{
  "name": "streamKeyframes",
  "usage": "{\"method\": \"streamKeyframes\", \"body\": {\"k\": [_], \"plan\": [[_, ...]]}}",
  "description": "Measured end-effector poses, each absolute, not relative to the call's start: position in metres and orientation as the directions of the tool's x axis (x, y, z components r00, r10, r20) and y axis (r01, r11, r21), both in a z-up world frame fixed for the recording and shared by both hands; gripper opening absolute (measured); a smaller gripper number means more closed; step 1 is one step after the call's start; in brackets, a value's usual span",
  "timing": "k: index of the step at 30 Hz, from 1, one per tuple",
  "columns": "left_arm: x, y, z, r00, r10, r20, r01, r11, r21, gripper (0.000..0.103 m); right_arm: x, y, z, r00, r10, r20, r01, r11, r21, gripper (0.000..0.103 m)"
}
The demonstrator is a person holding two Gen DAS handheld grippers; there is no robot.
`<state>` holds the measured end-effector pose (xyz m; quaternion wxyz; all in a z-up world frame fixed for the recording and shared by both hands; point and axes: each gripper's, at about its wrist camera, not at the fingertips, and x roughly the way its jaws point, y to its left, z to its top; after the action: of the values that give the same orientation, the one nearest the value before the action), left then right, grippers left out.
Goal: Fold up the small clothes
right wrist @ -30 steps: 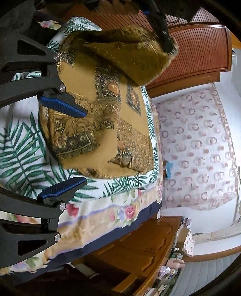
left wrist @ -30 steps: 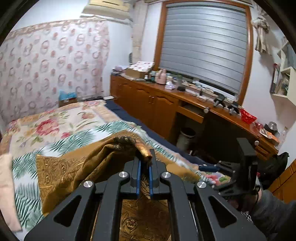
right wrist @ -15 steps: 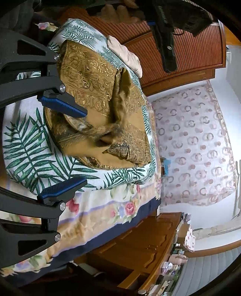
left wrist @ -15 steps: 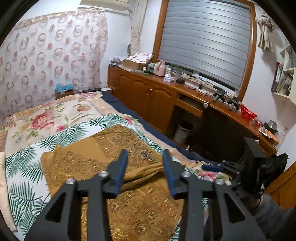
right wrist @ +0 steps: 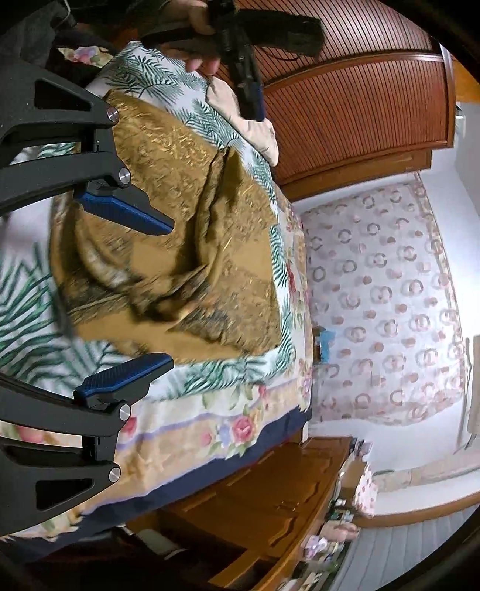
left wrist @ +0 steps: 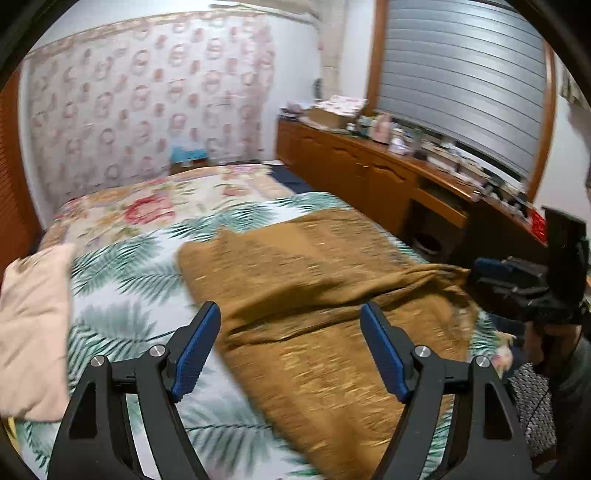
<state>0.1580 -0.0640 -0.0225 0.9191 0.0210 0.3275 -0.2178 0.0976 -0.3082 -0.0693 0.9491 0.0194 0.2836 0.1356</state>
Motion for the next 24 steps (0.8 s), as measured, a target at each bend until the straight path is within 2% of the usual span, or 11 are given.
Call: {"method": "streamKeyframes", "body": {"k": [10, 24], "plan": [[0.164, -0.005, -0.041, 0.739, -0.274, -0.615, 0.287, 0.955, -0.079, 0.079, 0.169, -0.228, -0.052, 0.738, 0.366, -0.567, -0.42, 0.907, 0.039, 0.069], [0.178, 0.047, -0.062, 0.741, -0.256, -0.621, 0.249, 0.963, -0.1, 0.079, 0.269, -0.127, -0.077, 0.559, 0.459, -0.69, -0.617, 0.787, 0.024, 0.069]]}}
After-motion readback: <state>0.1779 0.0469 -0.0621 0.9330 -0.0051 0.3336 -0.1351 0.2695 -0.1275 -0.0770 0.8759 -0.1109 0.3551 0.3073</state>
